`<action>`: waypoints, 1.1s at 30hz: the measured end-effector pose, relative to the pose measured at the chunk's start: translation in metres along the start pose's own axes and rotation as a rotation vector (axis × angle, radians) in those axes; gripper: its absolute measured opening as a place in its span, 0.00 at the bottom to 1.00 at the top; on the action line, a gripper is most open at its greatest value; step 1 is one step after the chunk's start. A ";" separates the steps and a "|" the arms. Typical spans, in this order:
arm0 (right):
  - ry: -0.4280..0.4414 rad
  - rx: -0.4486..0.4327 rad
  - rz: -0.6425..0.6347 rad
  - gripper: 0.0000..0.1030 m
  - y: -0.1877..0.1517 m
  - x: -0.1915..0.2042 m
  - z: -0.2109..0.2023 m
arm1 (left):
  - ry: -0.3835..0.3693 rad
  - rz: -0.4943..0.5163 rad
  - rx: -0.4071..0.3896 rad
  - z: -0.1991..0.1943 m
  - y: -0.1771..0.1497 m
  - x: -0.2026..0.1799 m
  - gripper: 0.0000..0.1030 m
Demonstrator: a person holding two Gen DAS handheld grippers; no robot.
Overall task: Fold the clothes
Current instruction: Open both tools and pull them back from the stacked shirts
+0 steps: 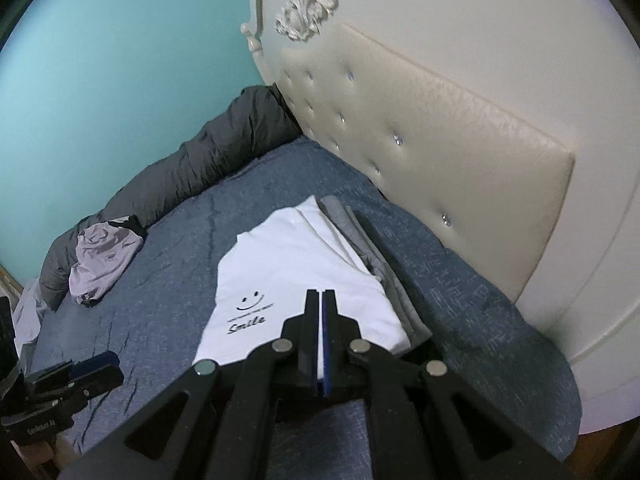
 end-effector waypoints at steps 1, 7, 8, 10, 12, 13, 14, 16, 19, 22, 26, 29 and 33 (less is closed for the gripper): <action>0.000 -0.007 -0.003 0.01 0.000 0.003 -0.006 | 0.001 0.005 -0.006 -0.005 0.001 -0.002 0.34; -0.011 -0.032 -0.008 0.01 -0.005 0.013 -0.037 | 0.002 0.035 -0.031 -0.033 0.001 -0.014 0.34; -0.013 -0.036 -0.009 0.01 -0.006 0.014 -0.042 | 0.002 0.039 -0.035 -0.037 0.001 -0.016 0.35; -0.019 -0.042 -0.012 0.01 -0.009 0.018 -0.054 | 0.004 0.053 -0.044 -0.046 0.000 -0.020 0.37; -0.029 -0.047 -0.017 0.01 -0.013 0.021 -0.065 | 0.006 0.067 -0.056 -0.056 -0.001 -0.024 0.41; -0.034 -0.049 -0.021 0.01 -0.016 0.022 -0.070 | 0.005 0.072 -0.060 -0.061 -0.002 -0.026 0.41; -0.035 -0.052 -0.022 0.01 -0.018 0.024 -0.075 | 0.003 0.076 -0.063 -0.065 -0.003 -0.028 0.42; -0.039 -0.060 -0.021 0.01 -0.022 0.027 -0.086 | 0.000 0.084 -0.071 -0.074 -0.005 -0.032 0.42; -0.053 -0.071 -0.025 0.02 -0.028 0.033 -0.102 | -0.005 0.094 -0.083 -0.088 -0.008 -0.038 0.46; -0.053 -0.083 -0.021 0.02 -0.035 0.041 -0.117 | -0.006 0.110 -0.093 -0.103 -0.013 -0.043 0.50; -0.064 -0.097 -0.016 0.03 -0.043 0.050 -0.137 | -0.009 0.126 -0.111 -0.122 -0.019 -0.047 0.54; -0.064 -0.101 -0.022 0.10 -0.049 0.060 -0.149 | -0.012 0.131 -0.119 -0.135 -0.024 -0.048 0.58; -0.056 -0.114 -0.022 0.18 -0.056 0.073 -0.166 | -0.014 0.140 -0.122 -0.152 -0.030 -0.046 0.60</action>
Point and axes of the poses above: each gripper's, at about its wrist camera, not at the fingertips, and z roughly the way its jaws point, x to its left, y to its top, the point moved 9 cm from there along z, roughly the way its jaws point, and after that the axes turned 1 degree about -z, right-handed, at the moved point
